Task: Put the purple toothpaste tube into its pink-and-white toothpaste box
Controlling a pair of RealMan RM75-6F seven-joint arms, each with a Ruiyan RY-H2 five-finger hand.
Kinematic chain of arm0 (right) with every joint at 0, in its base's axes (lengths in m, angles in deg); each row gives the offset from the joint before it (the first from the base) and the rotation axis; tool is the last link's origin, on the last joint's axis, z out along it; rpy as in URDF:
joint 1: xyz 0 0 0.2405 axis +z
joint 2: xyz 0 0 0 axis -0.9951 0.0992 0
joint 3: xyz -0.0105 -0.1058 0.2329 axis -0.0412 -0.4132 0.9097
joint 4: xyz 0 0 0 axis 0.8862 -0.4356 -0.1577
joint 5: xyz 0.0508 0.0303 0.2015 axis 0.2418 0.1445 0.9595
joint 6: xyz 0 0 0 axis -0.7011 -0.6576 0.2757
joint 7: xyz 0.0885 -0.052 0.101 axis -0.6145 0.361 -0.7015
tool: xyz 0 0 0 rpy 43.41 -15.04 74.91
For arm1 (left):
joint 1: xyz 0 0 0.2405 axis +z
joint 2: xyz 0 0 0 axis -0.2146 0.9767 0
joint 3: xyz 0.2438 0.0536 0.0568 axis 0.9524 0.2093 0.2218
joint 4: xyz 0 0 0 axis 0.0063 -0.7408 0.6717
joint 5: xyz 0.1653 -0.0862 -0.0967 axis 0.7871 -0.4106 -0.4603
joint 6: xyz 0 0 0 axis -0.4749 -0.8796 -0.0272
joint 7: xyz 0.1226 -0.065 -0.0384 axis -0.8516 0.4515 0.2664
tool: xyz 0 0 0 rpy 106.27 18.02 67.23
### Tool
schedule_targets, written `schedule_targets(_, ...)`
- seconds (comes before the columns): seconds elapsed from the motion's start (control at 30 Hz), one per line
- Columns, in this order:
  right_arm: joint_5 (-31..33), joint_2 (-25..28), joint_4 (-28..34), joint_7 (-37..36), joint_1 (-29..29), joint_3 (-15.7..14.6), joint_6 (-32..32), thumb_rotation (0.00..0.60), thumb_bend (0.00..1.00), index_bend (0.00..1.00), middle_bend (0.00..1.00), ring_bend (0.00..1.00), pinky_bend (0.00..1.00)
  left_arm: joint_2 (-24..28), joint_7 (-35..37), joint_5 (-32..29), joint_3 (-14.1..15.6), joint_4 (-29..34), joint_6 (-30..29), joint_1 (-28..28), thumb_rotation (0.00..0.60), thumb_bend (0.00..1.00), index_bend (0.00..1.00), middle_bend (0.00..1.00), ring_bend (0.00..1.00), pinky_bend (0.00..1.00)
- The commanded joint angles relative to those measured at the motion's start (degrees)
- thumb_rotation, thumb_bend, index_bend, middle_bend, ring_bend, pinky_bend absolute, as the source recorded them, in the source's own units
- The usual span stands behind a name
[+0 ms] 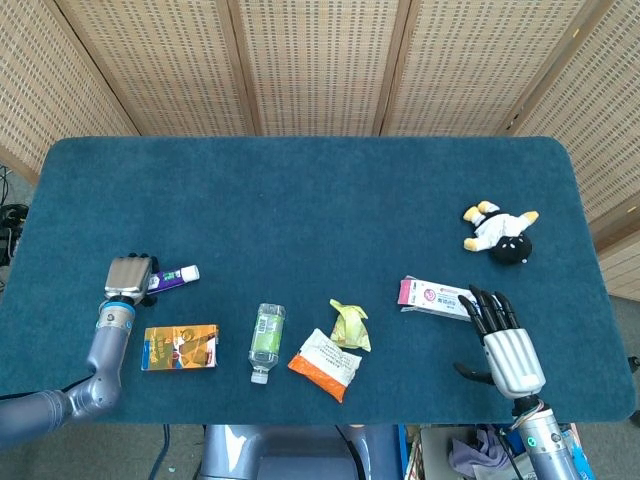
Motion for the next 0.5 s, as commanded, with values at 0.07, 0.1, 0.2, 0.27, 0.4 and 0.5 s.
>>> schedule_targets(0.07,0.0,-0.1,0.0,0.1,0.0,0.0,-0.1,0.600,0.00,0.00,0.00,0.00,0.00,0.4,0.0,-0.2,0.4,-0.2,0.1,0.4,0.600,0.25,0.41,0.33,0.26,0.38)
schedule_targets(0.1,0.0,-0.1,0.0,0.2,0.0,-0.1,-0.1,0.600,0.00,0.00,0.00,0.00,0.00,0.5,0.0,-0.5,0.6,-0.4,0.2,0.6,0.600,0.25,0.41,0.33,0.26,0.38)
schedule_targets(0.2,0.0,-0.1,0.0,0.2,0.0,-0.1,-0.2,0.600,0.00,0.00,0.00,0.00,0.00,0.8,0.3,-0.6,0.7,-0.6,0.4,0.8,0.600,0.25,0.42,0.34,0.27,0.39)
schedule_targets(0.27,0.0,-0.2,0.0,0.2,0.0,-0.1,-0.1,0.600,0.00,0.00,0.00,0.00,0.00,0.6,0.6,-0.4,0.9,-1.0,0.6,1.1,0.600,0.25,0.45,0.37,0.29,0.42)
schedule_targets(0.4,-0.2,-0.1,0.0,0.2,0.0,-0.1,0.0,0.600,0.00,0.00,0.00,0.00,0.00,-0.6,1.3,0.5,1.0,-2.8,0.4,1.3,0.600,0.26,0.58,0.49,0.39,0.50)
schedule_targets(0.5,-0.2,-0.1,0.0,0.1,0.0,-0.1,0.1,0.600,0.00,0.00,0.00,0.00,0.00,-2.1,2.4,2.6,0.8,-4.5,-1.0,1.6,0.600,0.27,0.68,0.58,0.47,0.56)
